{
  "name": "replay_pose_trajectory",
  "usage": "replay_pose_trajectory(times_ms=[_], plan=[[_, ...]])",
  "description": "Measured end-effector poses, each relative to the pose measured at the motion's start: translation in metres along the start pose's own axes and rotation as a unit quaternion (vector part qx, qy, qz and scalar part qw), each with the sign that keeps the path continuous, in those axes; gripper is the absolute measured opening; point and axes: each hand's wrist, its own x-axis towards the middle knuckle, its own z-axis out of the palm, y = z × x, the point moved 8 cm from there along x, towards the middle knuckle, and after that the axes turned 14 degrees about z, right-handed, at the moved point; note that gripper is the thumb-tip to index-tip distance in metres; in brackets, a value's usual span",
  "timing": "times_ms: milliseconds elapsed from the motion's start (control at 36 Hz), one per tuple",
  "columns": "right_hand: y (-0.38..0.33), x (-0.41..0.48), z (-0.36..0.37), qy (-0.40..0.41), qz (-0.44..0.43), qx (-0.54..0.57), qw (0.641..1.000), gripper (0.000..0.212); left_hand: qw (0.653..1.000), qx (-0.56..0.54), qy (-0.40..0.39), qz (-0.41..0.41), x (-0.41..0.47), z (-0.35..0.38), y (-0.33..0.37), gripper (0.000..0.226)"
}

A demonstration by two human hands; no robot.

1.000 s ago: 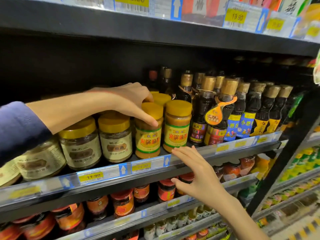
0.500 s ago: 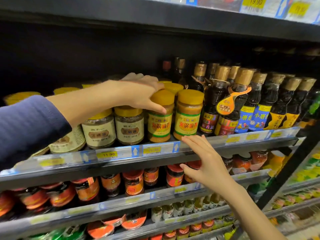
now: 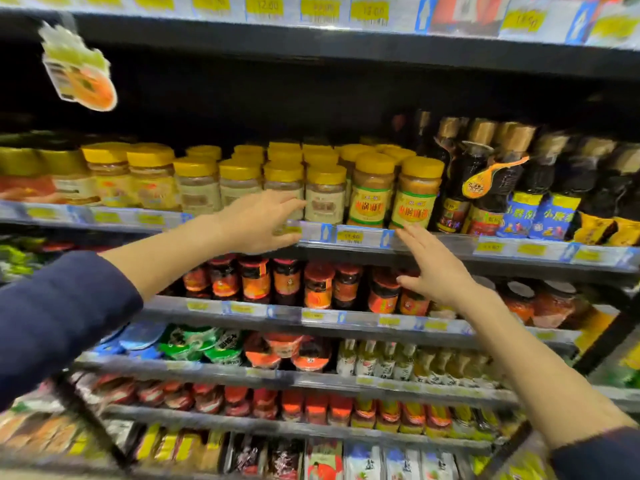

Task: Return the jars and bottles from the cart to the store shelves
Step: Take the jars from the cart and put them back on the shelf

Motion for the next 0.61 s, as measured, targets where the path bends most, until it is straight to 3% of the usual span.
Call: replay_pose_trajectory(times_ms=[361,611], plan=[[-0.077,-0.079,0.02,-0.096,-0.072,-0.047,0.992,0.074,0.981,-0.053,-0.122,-0.138,-0.171,0.042,0.022,0.062],[-0.195,-0.102,0.041,-0.136,-0.157,-0.044,0.977,0.069,0.952,-0.058,-0.162,-0.253,-0.307,0.058,-0.011,0.06]])
